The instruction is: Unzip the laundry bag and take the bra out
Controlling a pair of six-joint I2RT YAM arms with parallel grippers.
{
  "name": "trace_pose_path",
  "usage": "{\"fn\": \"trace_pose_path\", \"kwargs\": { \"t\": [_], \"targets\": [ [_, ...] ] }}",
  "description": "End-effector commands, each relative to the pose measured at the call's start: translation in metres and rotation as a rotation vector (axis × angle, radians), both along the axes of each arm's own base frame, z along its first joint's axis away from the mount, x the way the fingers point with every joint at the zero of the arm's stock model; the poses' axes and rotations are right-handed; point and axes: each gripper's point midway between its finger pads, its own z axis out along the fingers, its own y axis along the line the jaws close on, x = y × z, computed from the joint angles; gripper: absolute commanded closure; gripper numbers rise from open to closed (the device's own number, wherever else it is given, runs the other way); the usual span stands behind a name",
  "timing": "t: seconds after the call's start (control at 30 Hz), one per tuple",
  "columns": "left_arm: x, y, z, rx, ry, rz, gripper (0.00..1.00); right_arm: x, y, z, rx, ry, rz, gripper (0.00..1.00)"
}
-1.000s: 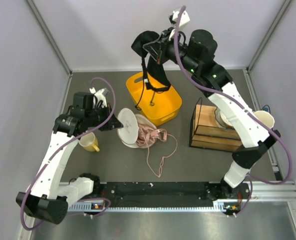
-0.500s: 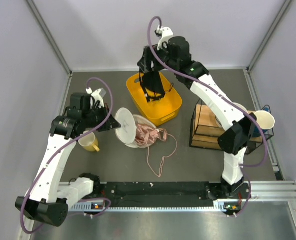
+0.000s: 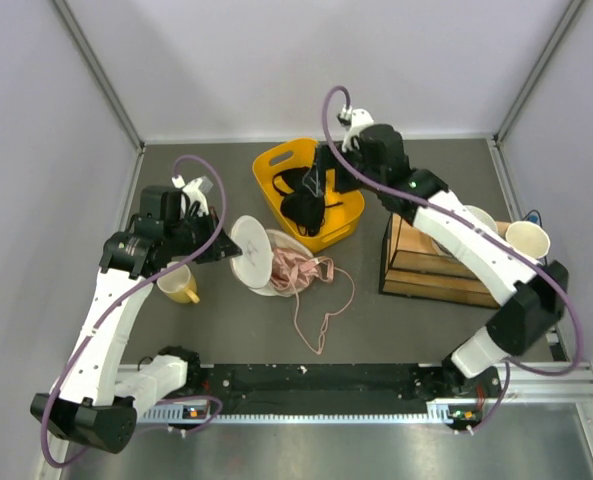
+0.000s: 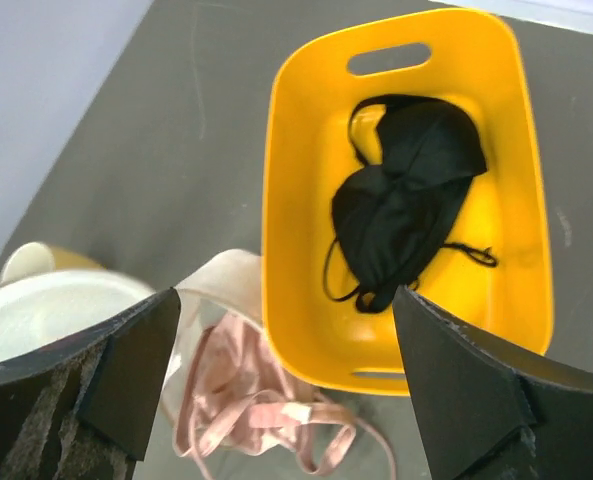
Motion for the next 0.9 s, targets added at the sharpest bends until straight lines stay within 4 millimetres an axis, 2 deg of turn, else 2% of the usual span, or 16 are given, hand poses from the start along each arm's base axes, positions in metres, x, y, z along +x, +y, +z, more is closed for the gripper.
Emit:
{"fn": "trace_pose_path", "kwargs": {
  "t": [0.0, 0.03, 0.07, 0.13, 0.17, 0.23, 0.3, 0.43, 0.5, 0.63, 0.7, 0.8, 0.87],
  "targets": [
    [0.004, 0.001, 0.009, -0.005, -0.043, 0.001, 1.00, -0.051, 0.009, 0.004, 0.062, -0.014, 0.038, 0.13],
    [0.005, 0.001, 0.009, -0.006, -0.041, 0.002, 1.00, -0.059, 0.012, -0.004, 0.056, 0.000, 0.046, 0.13],
    [0.005, 0.000, 0.009, -0.006, -0.039, 0.001, 1.00, -0.078, 0.020, -0.019, 0.050, 0.034, 0.073, 0.14],
    [0.005, 0.000, 0.010, -0.008, -0.039, -0.002, 1.00, -0.094, 0.030, -0.031, 0.060, 0.060, 0.097, 0.15],
    [0.005, 0.000, 0.011, -0.010, -0.041, -0.001, 1.00, -0.110, 0.037, -0.050, 0.050, 0.102, 0.119, 0.16],
    [0.005, 0.001, 0.011, -0.006, -0.041, 0.000, 1.00, -0.123, 0.049, -0.067, 0.054, 0.135, 0.153, 0.16],
    [0.004, 0.001, 0.010, -0.006, -0.040, 0.000, 1.00, -0.138, 0.060, -0.099, 0.025, 0.219, 0.182, 0.16],
    [0.003, 0.001, 0.008, -0.008, -0.037, 0.000, 1.00, -0.148, 0.074, -0.134, -0.009, 0.280, 0.194, 0.13],
    [0.002, 0.000, 0.007, -0.010, -0.037, -0.002, 1.00, -0.146, 0.079, -0.138, 0.001, 0.286, 0.193, 0.13],
    [0.001, 0.000, 0.007, -0.013, -0.039, -0.006, 1.00, -0.136, 0.088, -0.165, -0.029, 0.297, 0.169, 0.16],
    [0.001, -0.001, 0.006, -0.014, -0.036, -0.010, 1.00, -0.130, 0.093, -0.171, -0.035, 0.298, 0.160, 0.21],
    [0.002, -0.001, 0.007, -0.015, -0.039, -0.009, 1.00, -0.129, 0.099, -0.180, -0.044, 0.315, 0.166, 0.38],
    [0.002, 0.000, 0.007, -0.013, -0.041, -0.007, 1.00, -0.131, 0.098, -0.178, -0.038, 0.316, 0.171, 0.61]
  ]
}}
